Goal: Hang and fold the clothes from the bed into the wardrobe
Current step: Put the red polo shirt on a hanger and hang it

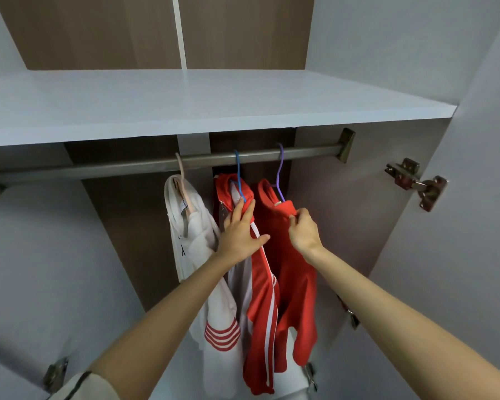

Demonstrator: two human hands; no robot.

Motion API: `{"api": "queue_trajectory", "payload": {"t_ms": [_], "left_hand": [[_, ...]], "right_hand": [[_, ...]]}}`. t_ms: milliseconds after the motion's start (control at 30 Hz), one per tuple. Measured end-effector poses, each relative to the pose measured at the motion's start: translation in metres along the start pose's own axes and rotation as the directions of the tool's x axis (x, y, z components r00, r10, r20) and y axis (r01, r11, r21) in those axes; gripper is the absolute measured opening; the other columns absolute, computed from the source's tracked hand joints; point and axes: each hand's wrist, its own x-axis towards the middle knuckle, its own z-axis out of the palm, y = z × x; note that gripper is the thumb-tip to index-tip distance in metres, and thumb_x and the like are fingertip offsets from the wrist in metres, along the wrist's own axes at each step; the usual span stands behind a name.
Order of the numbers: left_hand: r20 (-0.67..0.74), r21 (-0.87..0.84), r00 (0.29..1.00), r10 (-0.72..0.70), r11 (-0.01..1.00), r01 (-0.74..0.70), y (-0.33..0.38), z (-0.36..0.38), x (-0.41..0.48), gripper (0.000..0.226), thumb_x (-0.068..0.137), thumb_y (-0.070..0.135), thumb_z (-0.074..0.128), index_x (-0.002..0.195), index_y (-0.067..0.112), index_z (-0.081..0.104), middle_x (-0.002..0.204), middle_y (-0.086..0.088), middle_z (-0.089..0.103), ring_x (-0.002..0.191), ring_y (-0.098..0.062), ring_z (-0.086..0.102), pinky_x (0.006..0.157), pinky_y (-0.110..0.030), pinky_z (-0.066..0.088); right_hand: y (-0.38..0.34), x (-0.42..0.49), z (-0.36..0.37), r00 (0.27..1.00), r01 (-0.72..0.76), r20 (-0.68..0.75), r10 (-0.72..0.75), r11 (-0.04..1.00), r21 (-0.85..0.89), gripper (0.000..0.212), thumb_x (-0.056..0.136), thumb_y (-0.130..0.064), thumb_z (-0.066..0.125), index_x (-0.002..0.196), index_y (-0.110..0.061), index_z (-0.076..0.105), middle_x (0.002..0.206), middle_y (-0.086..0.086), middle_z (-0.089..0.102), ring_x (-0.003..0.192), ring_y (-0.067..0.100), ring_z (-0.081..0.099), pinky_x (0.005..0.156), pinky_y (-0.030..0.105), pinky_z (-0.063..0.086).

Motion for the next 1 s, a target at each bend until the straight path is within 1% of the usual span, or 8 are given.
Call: {"api": "queue_trajectory", "payload": {"t_ms": [67, 133, 233, 400, 600, 800, 900, 1000], "left_hand": [[-0.007, 0.011, 1.0, 0.005, 1.0, -0.005, -0.001, 0.0, 0.0, 0.094, 0.082, 0.041, 0.069, 0.153, 0.03, 0.009, 0.161, 0.002, 0.001, 0.145, -0.033, 0.012, 0.116, -0.048, 0.023], [-0.003, 0.016, 1.0, 0.007, 1.0, -0.007, -0.001, -0.001, -0.001, 0.091, 0.084, 0.038, 0.067, 0.153, 0.028, 0.009, 0.161, 0.002, 0.0, 0.146, -0.033, 0.01, 0.116, -0.048, 0.023], [0.013, -0.004, 1.0, -0.01, 1.0, 0.01, 0.0, -0.005, -0.007, 0.085, 0.088, 0.036, 0.063, 0.153, 0.028, 0.009, 0.161, 0.003, -0.001, 0.146, -0.033, 0.004, 0.117, -0.048, 0.019], [-0.06, 0.007, 0.998, -0.001, 1.0, 0.001, 0.018, -0.022, -0.025, 0.071, 0.095, 0.034, 0.053, 0.153, 0.027, 0.012, 0.161, 0.002, 0.009, 0.147, -0.031, 0.002, 0.118, -0.049, 0.015], [-0.137, -0.097, 0.984, 0.117, 0.987, -0.13, 0.061, -0.05, -0.066, 0.06, 0.097, 0.027, 0.051, 0.151, 0.022, 0.026, 0.154, -0.003, 0.032, 0.143, -0.021, 0.025, 0.116, -0.042, 0.026], [-0.165, -0.14, 0.98, 0.112, 0.981, -0.135, 0.103, -0.049, -0.142, 0.054, 0.098, 0.028, 0.049, 0.148, 0.025, 0.031, 0.15, -0.002, 0.04, 0.14, -0.017, 0.032, 0.113, -0.037, 0.032], [-0.152, -0.138, 0.984, 0.093, 0.984, -0.114, 0.117, -0.037, -0.192, 0.053, 0.098, 0.03, 0.049, 0.148, 0.026, 0.032, 0.146, -0.001, 0.045, 0.136, -0.016, 0.038, 0.111, -0.034, 0.035], [-0.118, -0.15, 0.991, 0.058, 0.986, -0.076, 0.129, -0.024, -0.248, 0.051, 0.099, 0.032, 0.047, 0.147, 0.027, 0.033, 0.145, 0.002, 0.046, 0.132, -0.016, 0.045, 0.108, -0.041, 0.041]], "right_hand": [[0.005, 0.0, 0.001, 1.0, -0.006, 0.015, 0.006, 1.0, -0.01, 0.02, 0.102, -0.016, 0.037, 0.11, -0.002, 0.049, 0.103, 0.021, 0.064, 0.08, 0.025, 0.054, 0.068, 0.029, 0.036], [0.01, 0.0, -0.002, 0.999, -0.017, 0.047, 0.019, 0.999, -0.034, 0.022, 0.101, -0.016, 0.039, 0.114, -0.002, 0.051, 0.108, 0.021, 0.063, 0.088, 0.029, 0.057, 0.072, 0.031, 0.039], [0.013, -0.003, -0.011, 0.994, -0.039, 0.104, 0.045, 0.997, -0.067, 0.025, 0.098, -0.015, 0.046, 0.12, -0.005, 0.053, 0.12, 0.017, 0.06, 0.111, 0.032, 0.056, 0.092, 0.036, 0.044], [0.008, -0.017, -0.039, 0.997, 0.048, 0.06, -0.044, 0.996, -0.073, 0.028, 0.093, -0.013, 0.052, 0.121, -0.01, 0.055, 0.123, 0.013, 0.053, 0.114, 0.026, 0.054, 0.104, 0.034, 0.04], [0.001, -0.062, -0.08, 0.983, 0.174, 0.063, -0.175, 0.985, 0.021, 0.023, 0.095, -0.014, 0.05, 0.117, -0.015, 0.058, 0.11, 0.004, 0.06, 0.103, 0.015, 0.053, 0.092, 0.024, 0.039], [0.022, -0.133, -0.122, 0.961, 0.245, 0.122, -0.25, 0.968, 0.057, 0.02, 0.096, -0.017, 0.049, 0.112, -0.022, 0.06, 0.093, -0.013, 0.06, 0.082, -0.007, 0.054, 0.064, -0.002, 0.035], [0.043, -0.176, -0.138, 0.952, 0.25, 0.162, -0.261, 0.965, 0.081, 0.019, 0.096, -0.015, 0.049, 0.106, -0.026, 0.06, 0.09, -0.014, 0.063, 0.073, -0.015, 0.054, 0.061, -0.002, 0.036], [0.07, -0.219, -0.153, 0.939, 0.273, 0.2, -0.278, 0.96, 0.055, 0.018, 0.096, -0.017, 0.049, 0.105, -0.028, 0.059, 0.094, -0.008, 0.065, 0.076, -0.006, 0.054, 0.061, 0.0, 0.037]]}}
